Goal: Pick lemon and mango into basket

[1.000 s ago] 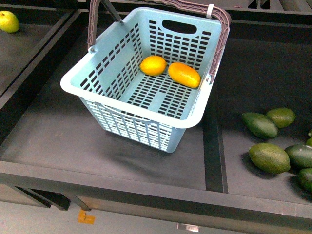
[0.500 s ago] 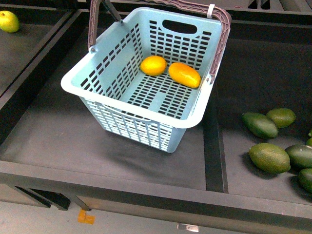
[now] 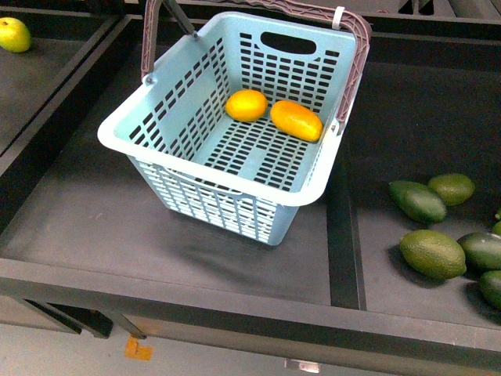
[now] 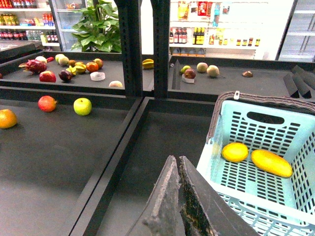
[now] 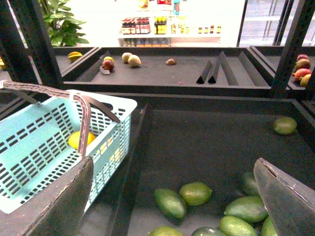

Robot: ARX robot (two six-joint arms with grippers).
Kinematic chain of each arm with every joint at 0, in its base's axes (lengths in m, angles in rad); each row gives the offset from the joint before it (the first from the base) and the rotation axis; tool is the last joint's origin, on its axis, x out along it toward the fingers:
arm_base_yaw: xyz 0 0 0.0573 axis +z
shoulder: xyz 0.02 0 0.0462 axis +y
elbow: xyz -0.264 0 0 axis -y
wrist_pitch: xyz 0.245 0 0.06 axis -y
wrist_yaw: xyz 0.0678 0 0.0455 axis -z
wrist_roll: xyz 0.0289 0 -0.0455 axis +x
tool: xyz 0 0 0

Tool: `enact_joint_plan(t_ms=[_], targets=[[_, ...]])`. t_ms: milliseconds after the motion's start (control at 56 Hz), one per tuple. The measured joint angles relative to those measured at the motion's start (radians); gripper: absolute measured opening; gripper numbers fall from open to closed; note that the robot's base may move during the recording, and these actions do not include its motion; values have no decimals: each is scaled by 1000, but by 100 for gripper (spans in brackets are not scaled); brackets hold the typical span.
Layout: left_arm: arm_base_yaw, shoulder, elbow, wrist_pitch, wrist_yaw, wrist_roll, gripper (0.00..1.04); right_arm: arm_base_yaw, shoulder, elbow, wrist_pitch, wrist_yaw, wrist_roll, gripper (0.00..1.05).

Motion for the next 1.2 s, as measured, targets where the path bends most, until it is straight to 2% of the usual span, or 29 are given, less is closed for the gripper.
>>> enact_joint_plan(t_ms=[179, 250, 304, 786, 1196], targets=[[0, -54, 0, -55, 0, 0, 3, 0, 0, 0, 0, 0, 0, 96], [0, -155, 0, -189, 0, 0, 3, 0, 0, 0, 0, 0, 0, 96], [0, -205, 0, -222, 0, 0, 3, 0, 0, 0, 0, 0, 0, 96], [0, -225, 0, -231, 0, 0, 4, 0, 0, 0, 0, 0, 0, 96], [0, -225, 0, -231, 0, 0, 87, 0, 0, 0, 0, 0, 0, 96]])
